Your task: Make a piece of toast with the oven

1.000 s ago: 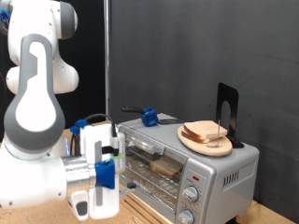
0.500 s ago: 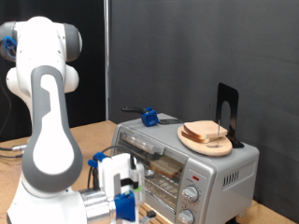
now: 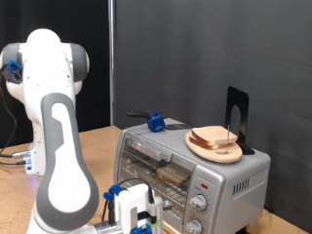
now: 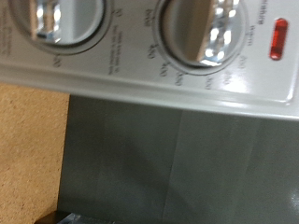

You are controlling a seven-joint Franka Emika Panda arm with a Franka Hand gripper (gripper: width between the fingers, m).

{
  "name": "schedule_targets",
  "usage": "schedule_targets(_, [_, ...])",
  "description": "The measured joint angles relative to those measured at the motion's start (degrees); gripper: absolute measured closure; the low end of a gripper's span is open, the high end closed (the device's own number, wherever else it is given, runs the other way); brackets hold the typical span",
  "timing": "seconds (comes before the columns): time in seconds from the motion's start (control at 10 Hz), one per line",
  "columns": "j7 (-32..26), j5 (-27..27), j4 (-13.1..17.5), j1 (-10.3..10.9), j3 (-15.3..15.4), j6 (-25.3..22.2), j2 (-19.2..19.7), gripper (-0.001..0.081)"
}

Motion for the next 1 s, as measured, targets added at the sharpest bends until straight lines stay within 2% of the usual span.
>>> schedule_targets(0.5, [-0.9,-0.4,2.5,1.0,0.0,2.9,2.6,-0.0002])
schedule_targets(1.0, [-1.2,-0.4,4.2,4.0,0.4,3.2,3.6,-0.0002])
